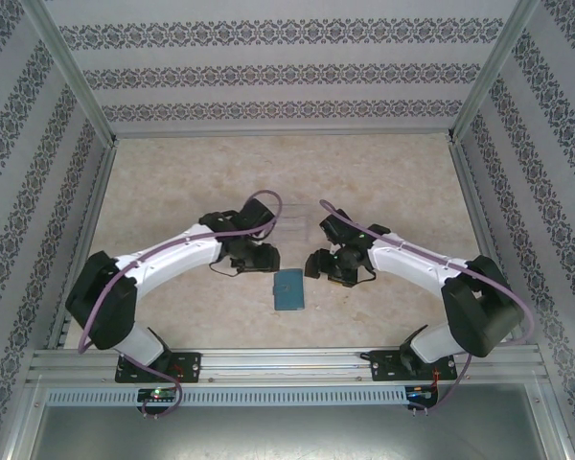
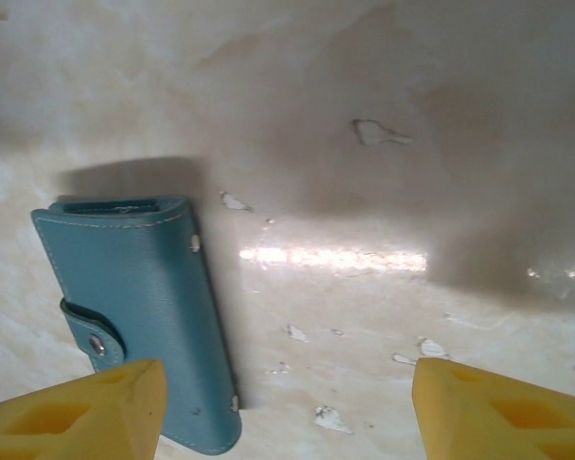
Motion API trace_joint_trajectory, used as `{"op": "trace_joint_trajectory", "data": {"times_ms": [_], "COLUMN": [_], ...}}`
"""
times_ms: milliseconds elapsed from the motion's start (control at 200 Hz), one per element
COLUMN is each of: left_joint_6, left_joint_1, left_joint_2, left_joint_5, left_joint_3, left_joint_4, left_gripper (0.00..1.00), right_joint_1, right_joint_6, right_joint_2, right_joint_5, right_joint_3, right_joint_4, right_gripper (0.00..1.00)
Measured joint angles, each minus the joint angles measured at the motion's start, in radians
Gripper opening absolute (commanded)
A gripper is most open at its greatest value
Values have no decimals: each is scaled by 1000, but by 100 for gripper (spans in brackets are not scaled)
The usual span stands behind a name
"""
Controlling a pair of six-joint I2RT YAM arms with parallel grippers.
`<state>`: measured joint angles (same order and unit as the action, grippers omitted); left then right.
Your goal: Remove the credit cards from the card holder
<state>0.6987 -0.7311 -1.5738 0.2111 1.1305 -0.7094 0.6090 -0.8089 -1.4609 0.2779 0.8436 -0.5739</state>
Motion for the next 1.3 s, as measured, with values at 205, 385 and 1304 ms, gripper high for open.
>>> {"op": "trace_joint_trajectory", "data": {"times_ms": [205,385,1304], "left_joint_6": [51,81,166], "left_joint_1": [-124,-180,-218], "left_joint_2": [-142,-270,-370], "left_joint_5": [-86,-119,-148], "left_joint_3": [143,241,253], "left_joint_4": [-57,-108,-166], "left_gripper": [44,43,20], "right_joint_1": [-62,-97,-136], "right_joint_6": [50,77,106], "right_joint_2": [14,57,103], "right_joint_5": [37,62,114], "right_joint_3": [-21,-47,-120], "right_joint_4": [13,24,57], "right_gripper": [67,67,64]}}
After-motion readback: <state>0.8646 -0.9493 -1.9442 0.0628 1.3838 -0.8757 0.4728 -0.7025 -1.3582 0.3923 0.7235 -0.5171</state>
